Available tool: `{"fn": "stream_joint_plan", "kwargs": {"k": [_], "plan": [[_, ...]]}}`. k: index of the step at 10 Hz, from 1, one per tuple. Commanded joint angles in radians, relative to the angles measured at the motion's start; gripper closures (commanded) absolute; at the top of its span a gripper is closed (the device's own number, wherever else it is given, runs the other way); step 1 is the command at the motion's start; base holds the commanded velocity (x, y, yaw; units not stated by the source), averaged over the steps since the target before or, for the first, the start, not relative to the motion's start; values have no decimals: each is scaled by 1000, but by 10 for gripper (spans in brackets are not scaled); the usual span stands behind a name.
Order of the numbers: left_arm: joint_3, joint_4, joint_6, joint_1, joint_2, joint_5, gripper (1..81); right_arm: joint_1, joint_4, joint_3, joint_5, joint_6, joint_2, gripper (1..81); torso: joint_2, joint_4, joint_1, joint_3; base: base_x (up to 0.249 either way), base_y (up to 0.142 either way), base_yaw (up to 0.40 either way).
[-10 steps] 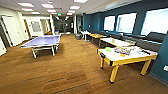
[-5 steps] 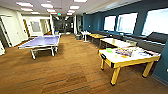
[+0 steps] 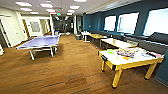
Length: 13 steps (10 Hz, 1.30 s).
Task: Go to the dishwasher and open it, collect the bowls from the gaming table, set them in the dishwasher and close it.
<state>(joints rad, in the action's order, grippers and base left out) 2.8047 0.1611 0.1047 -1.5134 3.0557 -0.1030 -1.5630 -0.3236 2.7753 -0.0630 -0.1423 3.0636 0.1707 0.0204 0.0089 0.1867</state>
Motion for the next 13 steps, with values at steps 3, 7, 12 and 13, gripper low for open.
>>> {"fn": "stream_joint_plan", "kwargs": {"k": [3, 7, 12, 13], "plan": [[3, -2, -3, 48, -1, 46, 10, 42, -3, -2, 42, 1, 2, 10, 0, 0, 0, 0, 160, 0, 0], [3, -2, -3, 48, -1, 46, 10, 42, -2, -4, 42, 1, 5, 10, 0, 0, 0, 0, 160, 0, 0], [3, -2, -3, 48, -1, 46, 10, 42, -2, -4, 42, 1, 5, 10, 0, 0, 0, 0, 160, 0, 0], [3, -2, -3, 48, -1, 48, 10, 40, -2, -4, 42, 1, 5, 10, 0, 0, 0, 0, 160, 0, 0]]}}
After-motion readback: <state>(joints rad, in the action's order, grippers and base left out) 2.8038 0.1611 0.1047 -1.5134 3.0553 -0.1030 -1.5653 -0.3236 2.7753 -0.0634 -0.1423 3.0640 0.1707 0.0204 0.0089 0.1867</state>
